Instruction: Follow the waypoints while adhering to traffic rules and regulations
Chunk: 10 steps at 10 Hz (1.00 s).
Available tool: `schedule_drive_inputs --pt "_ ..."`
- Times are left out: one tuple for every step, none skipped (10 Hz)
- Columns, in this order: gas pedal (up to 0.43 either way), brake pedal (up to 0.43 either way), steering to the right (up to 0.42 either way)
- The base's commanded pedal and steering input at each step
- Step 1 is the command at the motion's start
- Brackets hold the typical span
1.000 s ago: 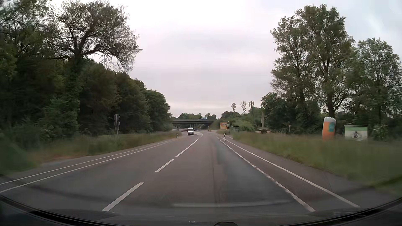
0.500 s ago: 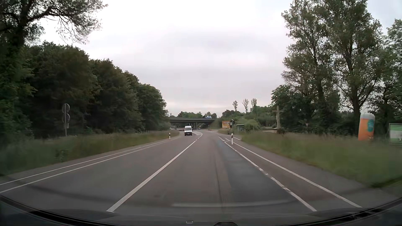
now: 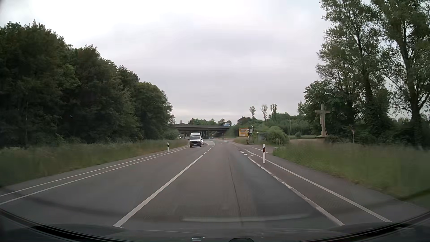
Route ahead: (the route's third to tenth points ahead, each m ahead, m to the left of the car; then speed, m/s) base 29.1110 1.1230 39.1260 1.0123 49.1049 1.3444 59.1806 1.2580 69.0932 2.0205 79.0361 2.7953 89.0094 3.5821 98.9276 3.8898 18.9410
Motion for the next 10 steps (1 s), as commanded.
schedule_drive_inputs --pt "0.0 0.11 -0.002" --pt "0.0 0.11 -0.001" --pt "0.0 0.104 -0.002" --pt "0.0 0.104 -0.001" --pt "0.0 0.012 -0.002" --pt "0.0 0.0 -0.001" --pt "0.0 0.0 -0.002" --pt "0.079 0.0 -0.002" --pt "0.118 0.0 -0.002" --pt "0.079 0.0 -0.002"
